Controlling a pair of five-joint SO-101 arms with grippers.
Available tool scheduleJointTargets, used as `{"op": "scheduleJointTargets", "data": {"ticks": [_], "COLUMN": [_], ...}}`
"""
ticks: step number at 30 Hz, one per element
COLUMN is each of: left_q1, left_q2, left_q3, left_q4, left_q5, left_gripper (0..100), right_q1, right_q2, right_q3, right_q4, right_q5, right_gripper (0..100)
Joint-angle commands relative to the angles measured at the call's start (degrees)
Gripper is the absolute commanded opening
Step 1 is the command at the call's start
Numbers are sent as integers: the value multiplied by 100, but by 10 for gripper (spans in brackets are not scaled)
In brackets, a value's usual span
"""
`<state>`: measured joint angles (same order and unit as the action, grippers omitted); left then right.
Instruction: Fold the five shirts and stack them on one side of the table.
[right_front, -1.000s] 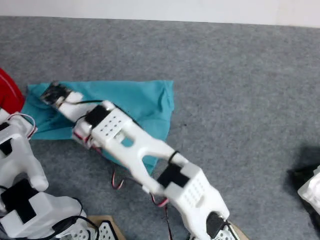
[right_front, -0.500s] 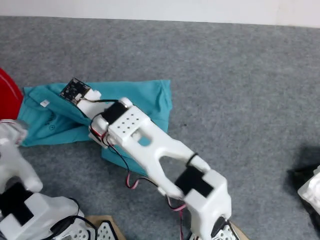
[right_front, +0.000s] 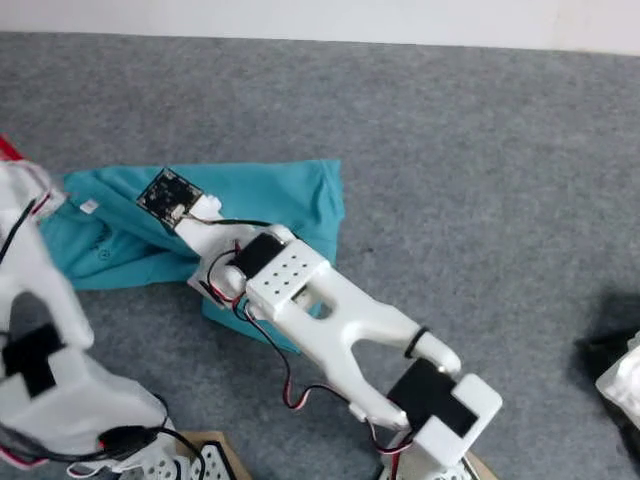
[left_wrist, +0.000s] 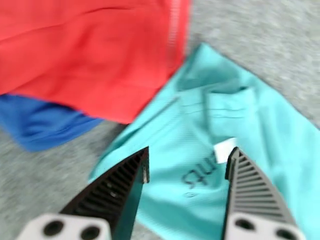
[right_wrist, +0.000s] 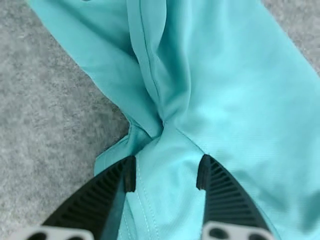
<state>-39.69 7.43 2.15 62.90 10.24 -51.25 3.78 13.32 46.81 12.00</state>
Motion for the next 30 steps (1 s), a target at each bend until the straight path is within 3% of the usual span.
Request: {"op": "scheduleJointTargets", "data": {"ticks": [1,11,19,30], "left_q1": [470,646,752,769], "left_q2": [796,2369,2897,2897], "left_q3": [-945,-2897,-3310,-3319], "left_q4": [53,211,255,510], "left_q5": [-44,440,431,440], "left_gripper": [255,245,3,13], "right_q1": [75,75,75,75], "right_q2": [-347,-330,-330,-330], "right_q3": [-4,-4,-4,-4], "right_q4": [-154,-154,-154,-154], "right_q5": [-18,0,9,9], "right_gripper": [202,202,202,202]}}
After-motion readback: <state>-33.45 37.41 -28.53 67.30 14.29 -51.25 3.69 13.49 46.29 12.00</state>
